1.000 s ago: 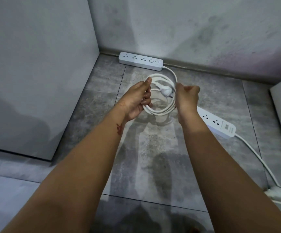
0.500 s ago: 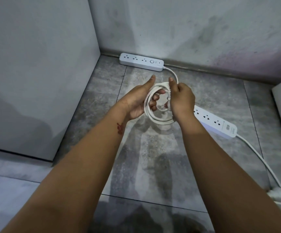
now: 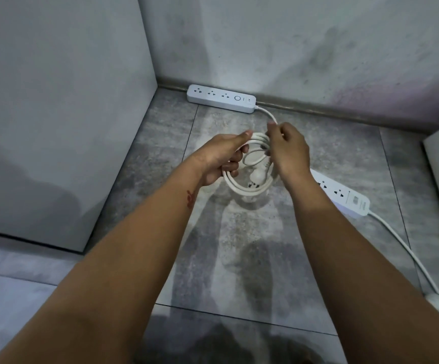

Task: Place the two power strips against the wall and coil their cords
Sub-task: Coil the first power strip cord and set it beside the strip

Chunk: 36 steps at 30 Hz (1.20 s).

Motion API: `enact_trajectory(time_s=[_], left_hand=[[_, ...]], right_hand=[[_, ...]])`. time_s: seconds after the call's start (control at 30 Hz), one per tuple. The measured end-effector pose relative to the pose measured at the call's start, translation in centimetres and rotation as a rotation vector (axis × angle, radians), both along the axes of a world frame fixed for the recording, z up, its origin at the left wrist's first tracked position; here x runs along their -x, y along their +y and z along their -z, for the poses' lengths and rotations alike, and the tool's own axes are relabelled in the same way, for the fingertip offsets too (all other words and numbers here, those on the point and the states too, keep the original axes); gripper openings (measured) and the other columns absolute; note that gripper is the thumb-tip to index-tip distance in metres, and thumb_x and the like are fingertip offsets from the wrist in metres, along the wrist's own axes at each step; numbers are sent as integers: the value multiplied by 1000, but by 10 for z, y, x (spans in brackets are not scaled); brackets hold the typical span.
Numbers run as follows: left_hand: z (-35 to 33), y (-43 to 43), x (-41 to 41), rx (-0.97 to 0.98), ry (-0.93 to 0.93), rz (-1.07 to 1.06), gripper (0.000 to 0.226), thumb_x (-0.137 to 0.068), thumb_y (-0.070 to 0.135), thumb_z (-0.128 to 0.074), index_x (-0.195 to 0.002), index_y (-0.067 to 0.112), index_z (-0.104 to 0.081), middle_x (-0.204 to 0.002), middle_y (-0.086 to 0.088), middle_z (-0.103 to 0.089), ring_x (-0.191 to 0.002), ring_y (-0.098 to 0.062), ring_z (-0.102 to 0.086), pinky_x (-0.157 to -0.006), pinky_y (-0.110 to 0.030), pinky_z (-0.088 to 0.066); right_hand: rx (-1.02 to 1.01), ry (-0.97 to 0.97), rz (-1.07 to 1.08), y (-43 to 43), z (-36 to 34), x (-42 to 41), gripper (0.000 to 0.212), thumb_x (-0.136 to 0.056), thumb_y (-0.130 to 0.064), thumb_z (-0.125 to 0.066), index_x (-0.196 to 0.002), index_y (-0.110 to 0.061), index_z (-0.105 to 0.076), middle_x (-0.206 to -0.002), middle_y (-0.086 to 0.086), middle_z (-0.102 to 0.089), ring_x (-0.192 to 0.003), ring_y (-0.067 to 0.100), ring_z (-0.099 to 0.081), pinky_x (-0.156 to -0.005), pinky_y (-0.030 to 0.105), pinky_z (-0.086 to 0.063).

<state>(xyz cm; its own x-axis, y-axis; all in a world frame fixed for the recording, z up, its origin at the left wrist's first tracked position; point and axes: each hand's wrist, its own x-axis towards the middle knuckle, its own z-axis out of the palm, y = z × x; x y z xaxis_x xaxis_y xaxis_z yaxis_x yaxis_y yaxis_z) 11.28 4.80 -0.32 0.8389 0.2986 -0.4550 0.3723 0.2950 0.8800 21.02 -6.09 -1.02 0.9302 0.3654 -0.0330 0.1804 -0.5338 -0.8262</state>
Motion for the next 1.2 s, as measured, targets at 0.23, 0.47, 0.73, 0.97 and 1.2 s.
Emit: enact_trajectory(time_s=[0.23,0.47,0.73,0.97,1.2], left_hand=[[-8,2,-6,80,-36,-1,48,-103,46,-34,-87,8,-59,-53,0,-46,-40,-11,-30,-51,-27,-39],[6,7,-1,89,8,-40,51,-100,50,-39,-85,7,-62,-65,-5,-58,-58,-20,-58,-68,-32,-54],[13,-7,-15,50,-87,-253,30,-105,28,-38,-91,10,-56,-64,3,-38,-51,-9,-33,-54,-23,-31],[5,-6,-13,-36,-13,-34,26,-104,25,-42,-93,8,-57,-63,3,-38,-52,-8,-31,-52,-21,-28],[12,-6,-13,-69,-59,-107,38,-98,39,-52,-113,9,-69,-109,-6,-72,-104,-19,-66,-97,-32,-49]], right_hand=[[54,90,-202,6,-2,-5,48,-94,-55,-48,-64,-19,-56,-61,-3,-58,-65,21,-58,-76,47,-53],[-290,429,243,3,7,-5,47,-99,-47,-46,-64,-16,-53,-57,0,-47,-48,15,-41,-52,29,-34],[-409,650,308,0,3,0,38,-104,-31,-35,-80,-10,-55,-53,0,-49,-33,10,-43,-42,22,-35],[-30,199,13,-1,-2,-9,37,-96,-42,-46,-80,-12,-61,-72,7,-64,-62,24,-63,-63,35,-51],[-54,239,-10,2,5,-13,47,-94,-50,-50,-63,-15,-53,-60,5,-52,-51,21,-47,-60,35,-39]])
